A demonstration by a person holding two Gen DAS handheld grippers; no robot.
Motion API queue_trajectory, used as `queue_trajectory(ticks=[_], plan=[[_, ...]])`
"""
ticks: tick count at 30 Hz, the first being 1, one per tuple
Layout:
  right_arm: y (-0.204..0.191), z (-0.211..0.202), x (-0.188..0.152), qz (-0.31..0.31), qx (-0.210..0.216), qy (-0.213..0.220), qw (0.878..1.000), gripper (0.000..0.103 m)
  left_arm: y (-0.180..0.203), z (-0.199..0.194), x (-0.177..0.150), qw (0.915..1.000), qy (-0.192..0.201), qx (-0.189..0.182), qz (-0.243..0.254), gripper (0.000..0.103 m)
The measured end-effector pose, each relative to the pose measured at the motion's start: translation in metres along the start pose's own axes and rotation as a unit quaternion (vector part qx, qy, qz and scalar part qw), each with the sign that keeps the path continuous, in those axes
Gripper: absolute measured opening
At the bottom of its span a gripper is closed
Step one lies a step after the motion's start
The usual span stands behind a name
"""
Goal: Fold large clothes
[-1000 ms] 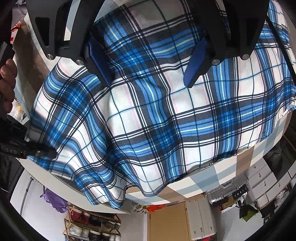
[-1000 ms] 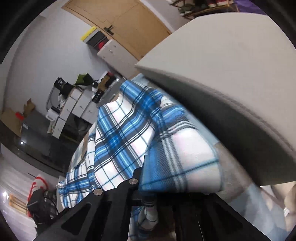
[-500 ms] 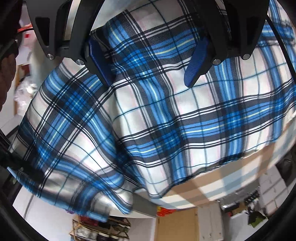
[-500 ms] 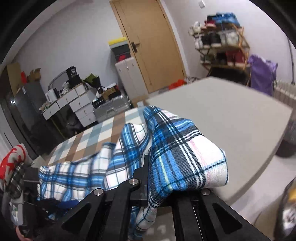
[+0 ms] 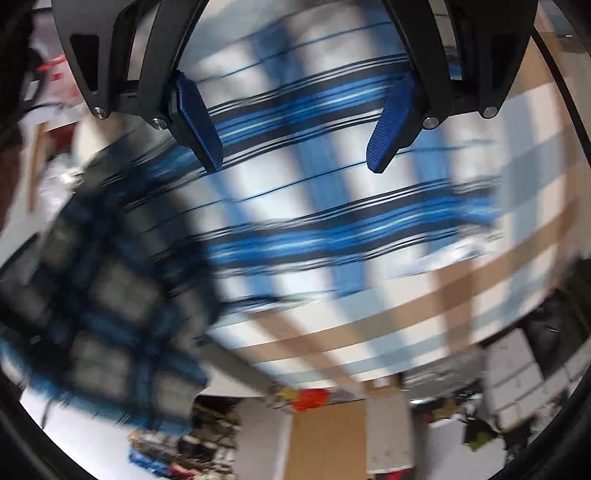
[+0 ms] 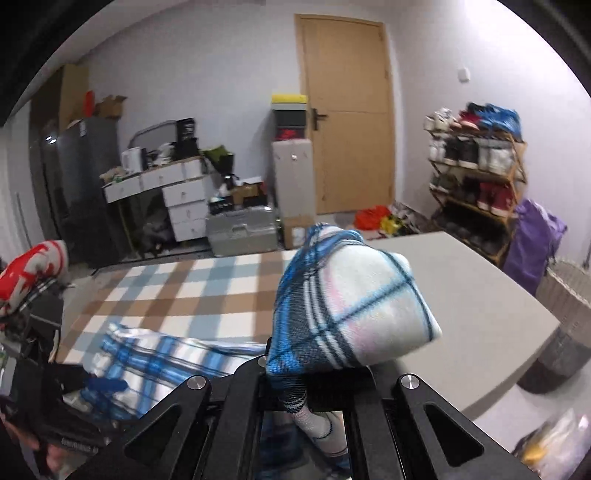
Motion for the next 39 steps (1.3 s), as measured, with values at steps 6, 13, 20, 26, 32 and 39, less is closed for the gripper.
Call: queue_trajectory(ticks=[6,13,20,26,32,39], plan=[[-0.079,-0.014,0.006,-0.053,0.019,0.026,0.998,0.001,-0.072,0.019,-0.031,0.9952,-0.022,-0.035,-0.089,0.076],[-0.224,0.001,-0.035,-0.181,0.031,0.028,0.983,0.001,-0.106,0.005,-0.041,0.9584,0.030,-0.229,-0.168,0.082],[-0.286,0.022,-0.109,-0.254,0.095,-0.031,0.962,0.002,-0.152,-0.008,-0.060,0.9083,0.028,-0.344,-0.236,0.078],[-0.270,0.027,-0.116,-0.217,0.125,-0.056,0.967,0.002,-0.162,-0.038,-0.038,0.9018,0.054,-0.355,-0.241,0.078],[-0.241,0.022,-0.104,-0.116,0.159,-0.067,0.978,0.002,-0.141,-0.047,-0.003,0.8727,0.038,-0.419,-0.247,0.079],[-0.228,0.012,-0.082,-0.066,0.178,-0.043,0.981,0.002,-0.134,-0.001,0.011,0.8308,-0.057,-0.453,-0.319,0.080]])
Point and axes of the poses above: each gripper's, at about its wrist camera, not at the fingertips, and z roughly the way its jaws point, y to its right, x to its top, the point moved 3 cm from there along z, roughly the way its jaws point, and after that the axes turned 9 degrees about -x, right-handed, at the moved point
